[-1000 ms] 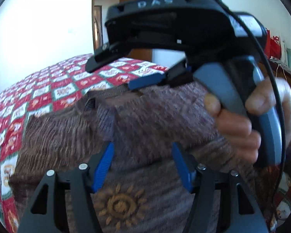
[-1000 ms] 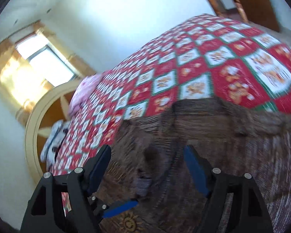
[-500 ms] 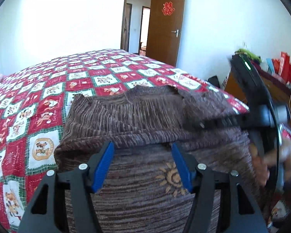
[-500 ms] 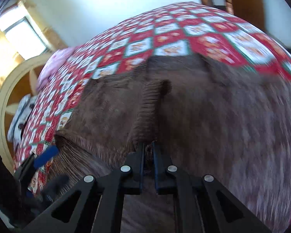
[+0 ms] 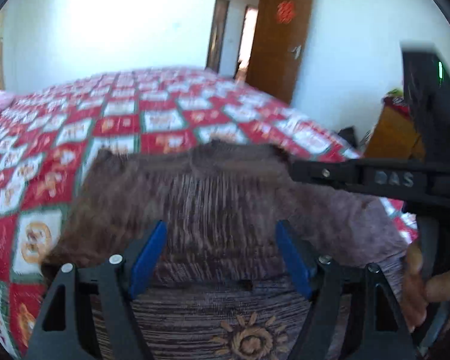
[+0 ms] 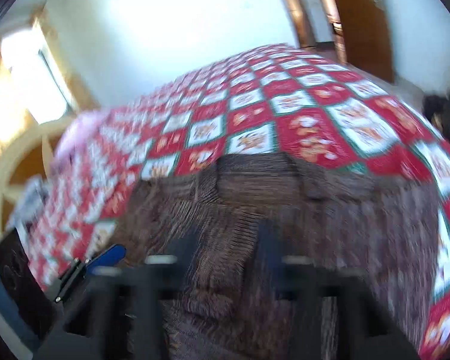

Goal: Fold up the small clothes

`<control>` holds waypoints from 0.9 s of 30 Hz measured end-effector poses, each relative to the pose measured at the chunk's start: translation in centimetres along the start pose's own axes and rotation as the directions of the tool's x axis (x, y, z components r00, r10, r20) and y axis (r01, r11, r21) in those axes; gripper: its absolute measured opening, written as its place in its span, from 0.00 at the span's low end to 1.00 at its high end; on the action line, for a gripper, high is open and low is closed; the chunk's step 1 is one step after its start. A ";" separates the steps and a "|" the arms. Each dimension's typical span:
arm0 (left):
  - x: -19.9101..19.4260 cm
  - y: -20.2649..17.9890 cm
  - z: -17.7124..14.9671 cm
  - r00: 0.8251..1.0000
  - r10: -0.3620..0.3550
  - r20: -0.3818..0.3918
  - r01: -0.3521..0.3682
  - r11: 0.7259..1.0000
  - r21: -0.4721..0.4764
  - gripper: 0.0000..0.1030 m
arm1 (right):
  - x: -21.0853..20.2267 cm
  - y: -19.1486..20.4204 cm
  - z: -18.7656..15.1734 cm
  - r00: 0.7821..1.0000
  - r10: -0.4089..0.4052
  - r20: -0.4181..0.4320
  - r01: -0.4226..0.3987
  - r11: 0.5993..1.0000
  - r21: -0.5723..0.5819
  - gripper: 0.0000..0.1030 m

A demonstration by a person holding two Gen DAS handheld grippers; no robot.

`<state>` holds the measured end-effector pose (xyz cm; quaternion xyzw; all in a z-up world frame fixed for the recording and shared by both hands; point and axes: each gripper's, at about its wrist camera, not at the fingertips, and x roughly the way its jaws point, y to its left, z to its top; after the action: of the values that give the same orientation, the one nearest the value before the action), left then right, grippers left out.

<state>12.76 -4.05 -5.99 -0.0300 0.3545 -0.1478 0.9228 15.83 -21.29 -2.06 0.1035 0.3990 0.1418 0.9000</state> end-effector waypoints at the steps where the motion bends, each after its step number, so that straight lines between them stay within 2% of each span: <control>1: 0.7 -0.2 -0.5 0.999 -0.005 -0.040 0.004 1.000 -0.011 0.75 | 1.5 0.5 0.3 0.999 0.021 -0.041 -0.022 1.000 -0.018 0.08; 2: 1.4 -0.4 -1.2 0.997 -0.009 -0.083 0.008 1.000 -0.011 0.75 | 2.6 0.6 0.4 0.997 0.030 -0.069 -0.031 0.999 -0.023 0.08; 4: 0.7 -1.3 -1.7 0.998 0.026 -0.059 -0.024 0.999 0.039 0.75 | 4.8 0.5 0.1 0.993 -0.012 -0.120 0.008 0.999 -0.032 0.08; 5: 0.3 -1.7 -1.9 0.998 0.015 -0.063 -0.011 0.998 0.057 0.78 | 6.3 0.1 -0.2 0.986 -0.030 -0.166 0.026 0.999 -0.028 0.05; 7: 0.2 -2.5 -2.9 0.995 0.004 -0.096 0.005 0.996 0.088 0.82 | 7.1 -0.9 0.0 0.991 0.020 -0.136 -0.018 1.000 0.017 0.05; 9: -0.2 -3.2 -3.5 0.995 0.010 -0.101 0.003 0.991 0.133 0.82 | 7.6 -2.4 0.6 0.988 0.070 -0.137 -0.054 0.992 0.114 0.04; 11: -1.1 -3.0 -4.0 0.993 -0.023 -0.116 0.039 0.991 0.131 0.82 | 7.2 -3.5 0.8 0.986 0.101 -0.133 -0.071 0.975 0.211 0.04; 13: -2.2 -2.3 -4.2 0.993 -0.040 -0.115 0.053 0.993 0.109 0.82 | 5.1 -3.4 0.6 0.993 0.073 -0.095 -0.052 0.976 0.211 0.09; 15: -3.4 -0.9 -4.5 0.994 -0.044 -0.104 0.053 0.995 0.082 0.83 | 1.5 -3.2 -0.3 0.999 0.031 -0.034 -0.024 0.985 0.174 0.09; 21: -6.8 4.5 -5.7 0.995 -0.024 -0.092 0.019 0.999 -0.050 0.83 | -10.7 -5.1 -6.0 0.997 -0.019 0.074 0.003 0.980 0.201 0.10; 22: -7.4 5.2 -6.0 0.996 -0.012 -0.088 0.007 0.998 -0.063 0.83 | -12.6 -5.2 -7.0 0.995 -0.037 0.093 0.018 0.980 0.197 0.14; 24: -8.9 6.3 -6.4 0.997 0.001 -0.074 -0.007 0.997 -0.075 0.83 | -16.6 -5.2 -9.2 0.988 -0.077 0.134 0.050 0.980 0.195 0.33; 25: -9.5 6.8 -6.5 0.998 0.005 -0.069 -0.011 0.997 -0.076 0.83 | -18.8 -5.3 -10.6 0.983 -0.096 0.159 0.062 0.977 0.206 0.52; 26: -10.2 7.3 -6.8 0.998 0.011 -0.067 -0.016 0.997 -0.074 0.83 | -20.8 -6.2 -11.8 0.978 -0.108 0.179 0.067 0.973 0.221 0.63; 27: -10.8 7.8 -7.0 0.998 0.017 -0.065 -0.021 0.997 -0.069 0.83 | -22.1 -6.3 -12.7 0.974 -0.119 0.195 0.071 0.969 0.236 0.64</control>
<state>2.40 6.90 -5.50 -0.0542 0.3895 -0.1275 0.9106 -6.75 -33.79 2.88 0.2010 0.3211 0.0401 0.9246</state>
